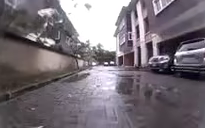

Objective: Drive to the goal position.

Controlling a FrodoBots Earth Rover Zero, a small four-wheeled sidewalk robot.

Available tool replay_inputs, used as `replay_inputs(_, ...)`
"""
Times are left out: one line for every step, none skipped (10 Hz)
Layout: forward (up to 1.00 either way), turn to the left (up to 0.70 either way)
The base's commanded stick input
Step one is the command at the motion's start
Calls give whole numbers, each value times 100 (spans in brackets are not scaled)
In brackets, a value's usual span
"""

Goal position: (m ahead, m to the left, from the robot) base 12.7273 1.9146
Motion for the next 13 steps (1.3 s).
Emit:
replay_inputs(85,0)
replay_inputs(85,0)
replay_inputs(85,0)
replay_inputs(85,0)
replay_inputs(85,0)
replay_inputs(85,0)
replay_inputs(85,0)
replay_inputs(85,0)
replay_inputs(85,0)
replay_inputs(85,0)
replay_inputs(85,0)
replay_inputs(85,0)
replay_inputs(85,0)
